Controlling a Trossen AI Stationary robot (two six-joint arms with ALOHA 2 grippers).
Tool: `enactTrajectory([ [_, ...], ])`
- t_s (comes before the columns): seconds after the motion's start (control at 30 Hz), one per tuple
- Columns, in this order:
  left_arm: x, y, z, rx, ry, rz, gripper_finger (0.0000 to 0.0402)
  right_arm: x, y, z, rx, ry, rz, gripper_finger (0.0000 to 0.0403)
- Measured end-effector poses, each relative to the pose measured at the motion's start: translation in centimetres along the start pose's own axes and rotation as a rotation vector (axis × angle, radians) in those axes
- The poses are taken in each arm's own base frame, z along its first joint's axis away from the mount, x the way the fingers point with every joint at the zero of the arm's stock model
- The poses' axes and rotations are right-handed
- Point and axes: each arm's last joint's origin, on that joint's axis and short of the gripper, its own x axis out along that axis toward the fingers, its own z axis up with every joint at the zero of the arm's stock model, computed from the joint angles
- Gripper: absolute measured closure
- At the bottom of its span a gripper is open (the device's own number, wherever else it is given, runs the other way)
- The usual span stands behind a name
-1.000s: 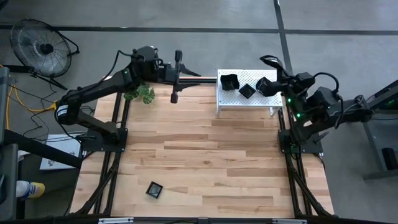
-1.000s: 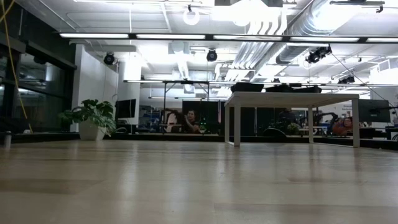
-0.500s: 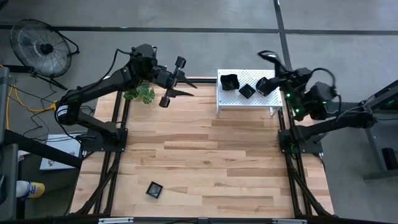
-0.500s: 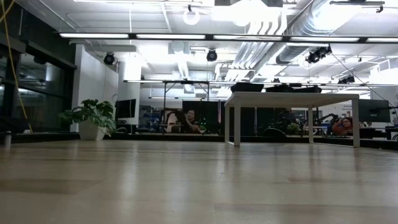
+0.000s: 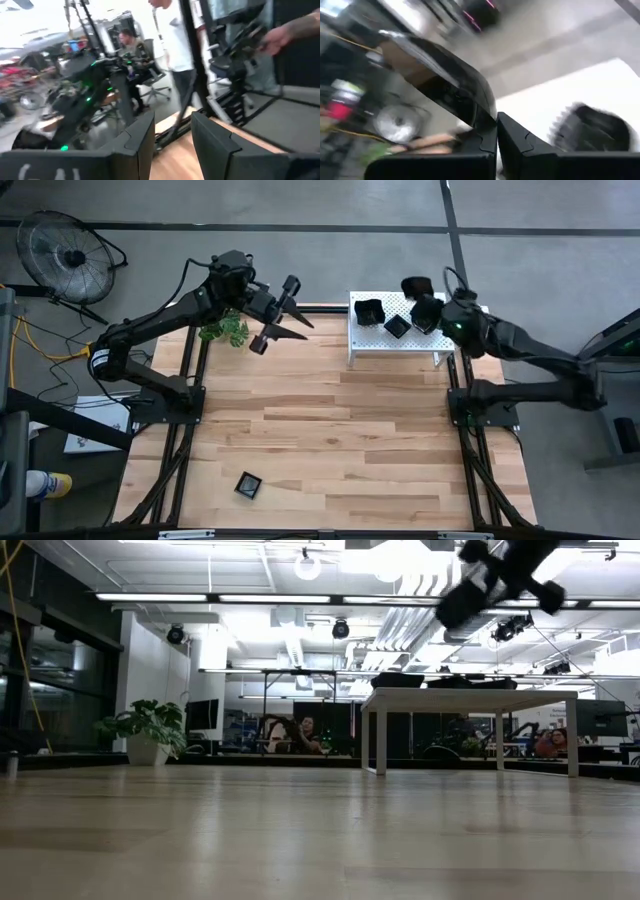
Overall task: Pick & Place Mini shaped plates
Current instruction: Stack the leaf-shaped plate on top of the leaf-shaped plate on the shelf
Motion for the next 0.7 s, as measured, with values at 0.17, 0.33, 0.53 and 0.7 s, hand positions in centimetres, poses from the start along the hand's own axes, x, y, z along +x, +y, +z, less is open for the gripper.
enactTrajectory([
  [0.17,-0.1,-0.5,-0.4,-0.058,0.012,-0.090,0.0277,1.3,-3.0,0.2,0.085,0.120,-0.219,0.0403],
  [0.33,-0.6,-1.4,-0.6,-0.070,0.061,-0.122,0.0277,1.9,-3.8,0.8,0.105,0.190,-0.247,0.0403],
  [0.53,-1.4,-2.5,-0.5,-0.055,0.105,-0.151,0.0277,2.1,-5.5,0.9,0.083,0.318,-0.353,0.0403],
  [0.7,-2.0,-3.2,-0.1,-0.045,0.127,-0.162,0.0277,2.4,-6.1,1.4,0.070,0.359,-0.360,0.0403],
])
